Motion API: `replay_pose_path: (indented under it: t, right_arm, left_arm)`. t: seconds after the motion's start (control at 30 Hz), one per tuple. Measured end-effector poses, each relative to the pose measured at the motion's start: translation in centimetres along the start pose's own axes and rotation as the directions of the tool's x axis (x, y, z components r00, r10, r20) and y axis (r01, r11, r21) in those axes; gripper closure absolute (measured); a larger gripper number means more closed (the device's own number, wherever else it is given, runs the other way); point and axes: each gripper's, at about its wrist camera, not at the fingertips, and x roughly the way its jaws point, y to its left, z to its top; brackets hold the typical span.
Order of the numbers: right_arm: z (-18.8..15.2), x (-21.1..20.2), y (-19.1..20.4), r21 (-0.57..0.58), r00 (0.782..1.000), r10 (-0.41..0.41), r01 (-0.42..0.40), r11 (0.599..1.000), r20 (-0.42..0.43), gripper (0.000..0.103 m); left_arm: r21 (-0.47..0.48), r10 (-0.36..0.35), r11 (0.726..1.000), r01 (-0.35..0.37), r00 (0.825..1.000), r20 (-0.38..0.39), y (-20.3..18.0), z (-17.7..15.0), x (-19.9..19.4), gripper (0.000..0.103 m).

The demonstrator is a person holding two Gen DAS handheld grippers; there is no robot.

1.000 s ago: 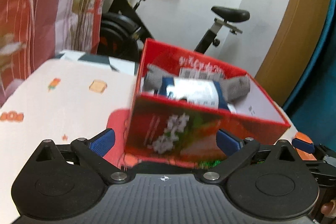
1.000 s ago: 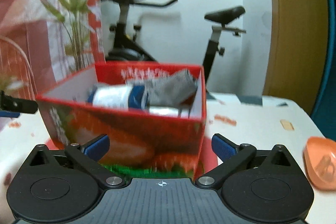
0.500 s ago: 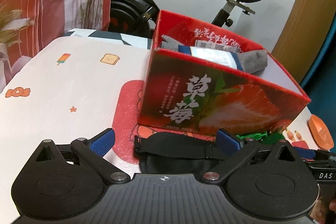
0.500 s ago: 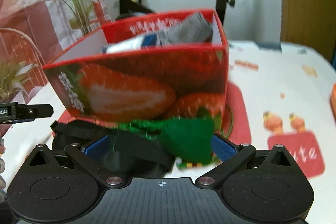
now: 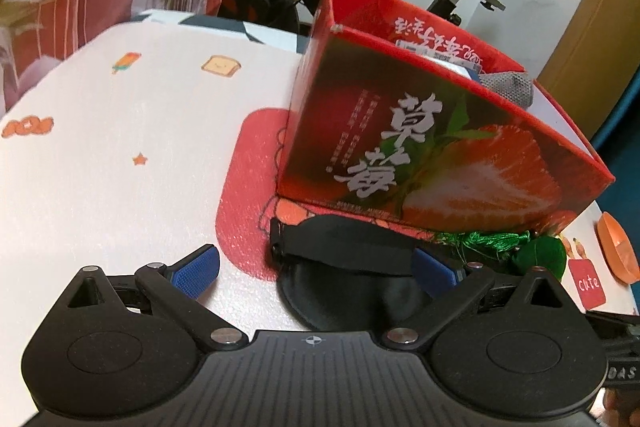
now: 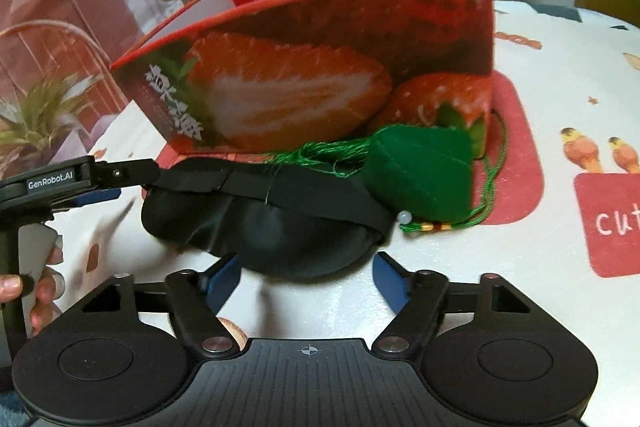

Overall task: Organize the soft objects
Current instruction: 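Move both grippers down to the black eye mask beside the box, then close both grippers on the black eye mask and its strap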

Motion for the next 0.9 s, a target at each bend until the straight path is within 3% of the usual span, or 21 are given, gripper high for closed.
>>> replay_pose_path:
  t: [0.53,0.73,0.8,0.9]
  right_arm:
    - [1.5,1.7,-1.0,0.032,0.996,-0.016,0.013,0.999,0.087,0.040]
    - [1.6,2.1,-1.2,0.020,0.993,-0.013,0.011,1.000,0.119,0.040]
    - [1.6,2.1,-1.2,0.014,0.993,-0.019,0.017,1.000,0.120,0.052]
    - [1.4,1.9,-1.3,0.008,0.991,-0.067,0.067,0.998,0.115,0.076]
  left_arm:
    - [-0.036,-0.023,0.999,0.022,1.000,-0.010,1.0,-0.4,1.1,0.002]
    - [0.007,0.002,1.000,-0.002,1.000,-0.025,0.3,-0.2,1.2,0.015]
    - [0.004,-0.012,1.000,0.012,0.999,-0.036,0.3,-0.1,1.0,0.027]
    - [-0.011,-0.022,1.000,0.022,0.999,-0.044,0.6,-0.3,0.7,0.030]
